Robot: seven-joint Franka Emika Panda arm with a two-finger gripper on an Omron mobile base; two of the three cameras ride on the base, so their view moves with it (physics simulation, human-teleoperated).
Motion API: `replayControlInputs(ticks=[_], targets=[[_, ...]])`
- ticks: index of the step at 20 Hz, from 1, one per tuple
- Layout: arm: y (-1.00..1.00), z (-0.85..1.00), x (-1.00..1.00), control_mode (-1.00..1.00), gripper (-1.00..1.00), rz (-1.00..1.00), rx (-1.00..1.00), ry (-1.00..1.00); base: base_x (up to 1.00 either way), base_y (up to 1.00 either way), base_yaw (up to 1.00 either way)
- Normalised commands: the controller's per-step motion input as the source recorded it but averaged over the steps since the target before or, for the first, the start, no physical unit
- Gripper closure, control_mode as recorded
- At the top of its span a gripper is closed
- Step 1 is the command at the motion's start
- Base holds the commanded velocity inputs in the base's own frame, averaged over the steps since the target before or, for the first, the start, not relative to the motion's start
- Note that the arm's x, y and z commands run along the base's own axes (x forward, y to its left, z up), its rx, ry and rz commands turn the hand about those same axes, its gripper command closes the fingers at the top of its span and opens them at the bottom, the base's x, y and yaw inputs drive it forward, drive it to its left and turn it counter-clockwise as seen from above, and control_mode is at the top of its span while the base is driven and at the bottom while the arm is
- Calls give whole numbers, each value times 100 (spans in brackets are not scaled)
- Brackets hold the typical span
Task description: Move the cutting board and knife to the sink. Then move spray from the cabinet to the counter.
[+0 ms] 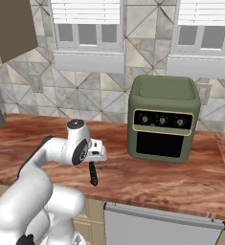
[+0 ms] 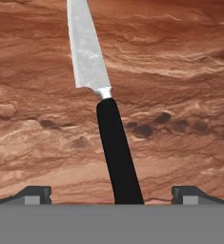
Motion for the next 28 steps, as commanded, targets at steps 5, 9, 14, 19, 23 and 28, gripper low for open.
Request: replayControlInputs(ticks=[5,9,14,19,23,28], targets=[[0,-42,10,-100,-100,0,0,0,0,0,0],[0,-36,4,-100,-100,0,0,0,0,0,0],[0,-40,2,-100,-100,0,0,0,0,0,0],[0,-47,3,-100,-100,0,0,0,0,0,0],[0,-41,0,-100,-100,0,0,0,0,0,0],[0,-36,0,-100,-100,0,-1,-1,0,0,0]])
